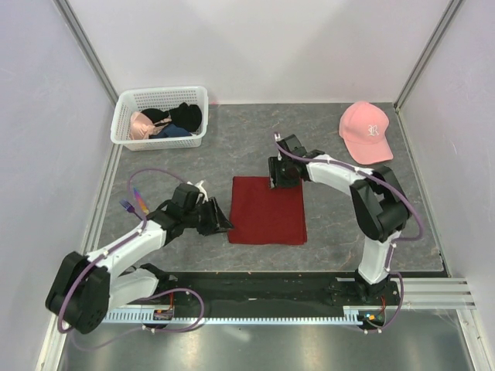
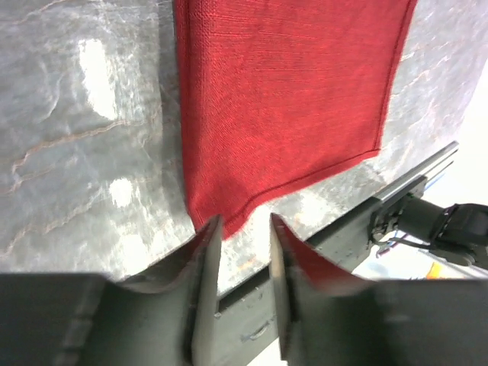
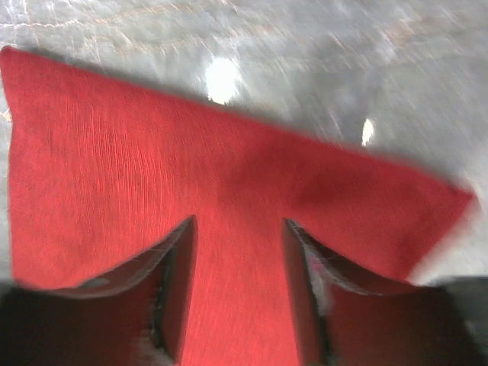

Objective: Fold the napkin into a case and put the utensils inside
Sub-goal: Flatten out the square-folded napkin at the center of the board.

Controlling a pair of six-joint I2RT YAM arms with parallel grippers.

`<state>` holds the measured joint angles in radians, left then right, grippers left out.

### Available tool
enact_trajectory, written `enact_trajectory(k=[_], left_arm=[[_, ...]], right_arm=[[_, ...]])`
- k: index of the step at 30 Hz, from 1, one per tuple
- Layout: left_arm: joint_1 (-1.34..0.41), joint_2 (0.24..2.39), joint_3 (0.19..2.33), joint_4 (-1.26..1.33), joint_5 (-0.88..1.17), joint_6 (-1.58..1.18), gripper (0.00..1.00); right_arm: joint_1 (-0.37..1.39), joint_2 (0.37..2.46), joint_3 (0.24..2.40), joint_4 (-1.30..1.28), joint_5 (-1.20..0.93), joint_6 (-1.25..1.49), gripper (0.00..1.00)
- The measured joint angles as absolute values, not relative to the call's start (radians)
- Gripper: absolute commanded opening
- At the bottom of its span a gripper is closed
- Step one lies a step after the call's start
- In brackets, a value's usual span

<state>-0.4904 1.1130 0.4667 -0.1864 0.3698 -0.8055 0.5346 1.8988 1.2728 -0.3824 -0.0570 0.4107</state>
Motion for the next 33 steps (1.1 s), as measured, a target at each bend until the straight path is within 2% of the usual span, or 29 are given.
enact_trajectory(k=[6,11,14,20,26,33], left_arm=[[-0.490,1.067,0.488,-0.329,0.336,-0.870,0.49],[-0.490,1.110,0.479,-0.361,0.344,-0.921,0.49],[-0.490,1.150,0.469,-0.337,0.354,-0.943,0.49],[-0.490,1.193,0.445,-0.263,0.378,-0.974,0.45],[-0.490,1.237,0.431,-0.195,0.395,-0.982,0.36],[-0.490,1.250,0.408,-0.155,0.398,-0.987,0.29]], right_arm=[[0.534,1.573,1.105,-0.514,-0.016,0.497,0.69],[0.534,1.256,0.866,-0.566,-0.038,0.638,0.61],[0.534,1.150,0.740,-0.586,-0.066,0.714,0.59],[0.534,1.079,0.548,-0.583,-0.113,0.839,0.56],[0.534,0.999,0.459,-0.499,-0.130,0.963,0.55],[0.534,1.010,0.390,-0.382,-0.165,1.070,0.50]])
